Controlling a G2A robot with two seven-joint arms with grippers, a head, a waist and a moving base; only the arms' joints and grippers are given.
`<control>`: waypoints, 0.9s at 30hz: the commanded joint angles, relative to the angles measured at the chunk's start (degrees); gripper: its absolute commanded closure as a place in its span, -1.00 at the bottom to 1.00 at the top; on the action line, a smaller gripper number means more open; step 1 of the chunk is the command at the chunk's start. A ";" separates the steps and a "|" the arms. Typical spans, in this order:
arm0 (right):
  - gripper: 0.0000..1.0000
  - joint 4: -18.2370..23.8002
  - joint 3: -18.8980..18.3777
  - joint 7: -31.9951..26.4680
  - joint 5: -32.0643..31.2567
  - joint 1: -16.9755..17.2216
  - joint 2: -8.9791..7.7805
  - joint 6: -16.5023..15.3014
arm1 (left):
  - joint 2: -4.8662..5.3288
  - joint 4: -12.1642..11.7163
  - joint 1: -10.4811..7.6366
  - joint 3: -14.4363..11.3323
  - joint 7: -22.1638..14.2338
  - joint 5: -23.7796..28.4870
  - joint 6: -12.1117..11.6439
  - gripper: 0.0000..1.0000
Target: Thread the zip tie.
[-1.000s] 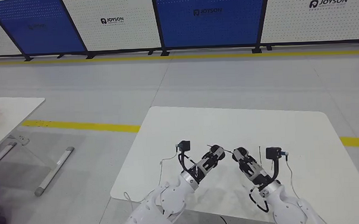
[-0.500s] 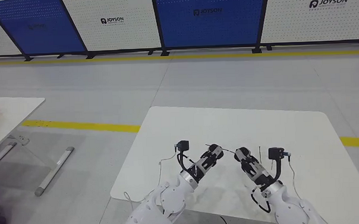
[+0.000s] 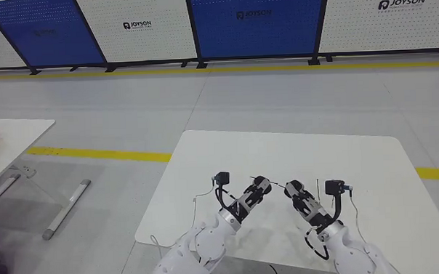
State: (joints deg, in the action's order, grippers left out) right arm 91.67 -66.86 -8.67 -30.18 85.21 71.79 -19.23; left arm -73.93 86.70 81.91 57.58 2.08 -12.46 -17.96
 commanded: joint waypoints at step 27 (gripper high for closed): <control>1.00 -0.25 0.40 0.01 -0.31 -0.07 0.11 0.06 | 0.04 0.64 0.57 -0.45 -0.61 -0.72 -0.63 1.00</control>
State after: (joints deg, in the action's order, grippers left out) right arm 91.42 -66.46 -8.59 -30.53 85.15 71.91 -19.18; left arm -73.89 87.32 82.49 57.14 1.40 -13.19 -18.53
